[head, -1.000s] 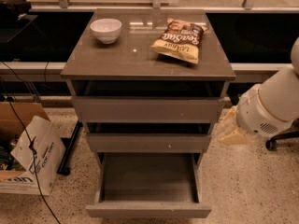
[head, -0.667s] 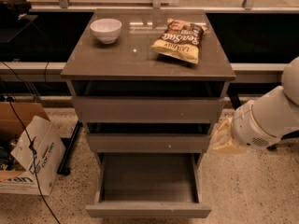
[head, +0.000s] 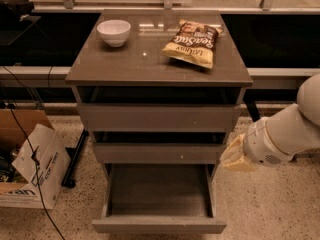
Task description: Close bottom drawer
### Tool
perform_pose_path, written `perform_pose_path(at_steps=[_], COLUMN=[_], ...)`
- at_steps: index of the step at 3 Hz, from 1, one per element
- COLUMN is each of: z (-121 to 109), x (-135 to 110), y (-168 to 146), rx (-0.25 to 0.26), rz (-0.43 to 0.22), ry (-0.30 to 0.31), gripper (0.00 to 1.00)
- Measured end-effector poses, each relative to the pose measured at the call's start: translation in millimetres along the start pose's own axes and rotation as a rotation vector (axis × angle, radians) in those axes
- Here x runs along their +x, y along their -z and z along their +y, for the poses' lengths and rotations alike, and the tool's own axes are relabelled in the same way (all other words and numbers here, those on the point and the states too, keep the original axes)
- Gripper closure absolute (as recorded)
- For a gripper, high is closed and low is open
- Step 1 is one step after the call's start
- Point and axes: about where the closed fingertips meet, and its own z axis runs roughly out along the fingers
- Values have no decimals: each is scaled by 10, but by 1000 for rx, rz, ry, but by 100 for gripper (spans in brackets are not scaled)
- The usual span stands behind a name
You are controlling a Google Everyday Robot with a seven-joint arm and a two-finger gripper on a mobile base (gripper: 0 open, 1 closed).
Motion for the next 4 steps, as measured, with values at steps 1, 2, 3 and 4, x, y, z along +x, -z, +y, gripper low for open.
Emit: perform_pose_path(at_steps=[1, 2, 3, 4], z=[51, 94, 98, 127], x=[80, 175, 196, 220], y=[-325, -693, -750, -917], rx=[-44, -89, -98, -127], rz=[-77, -128, -133, -109], ry=[-13, -25, -29, -35], gripper=[100, 100, 100, 100])
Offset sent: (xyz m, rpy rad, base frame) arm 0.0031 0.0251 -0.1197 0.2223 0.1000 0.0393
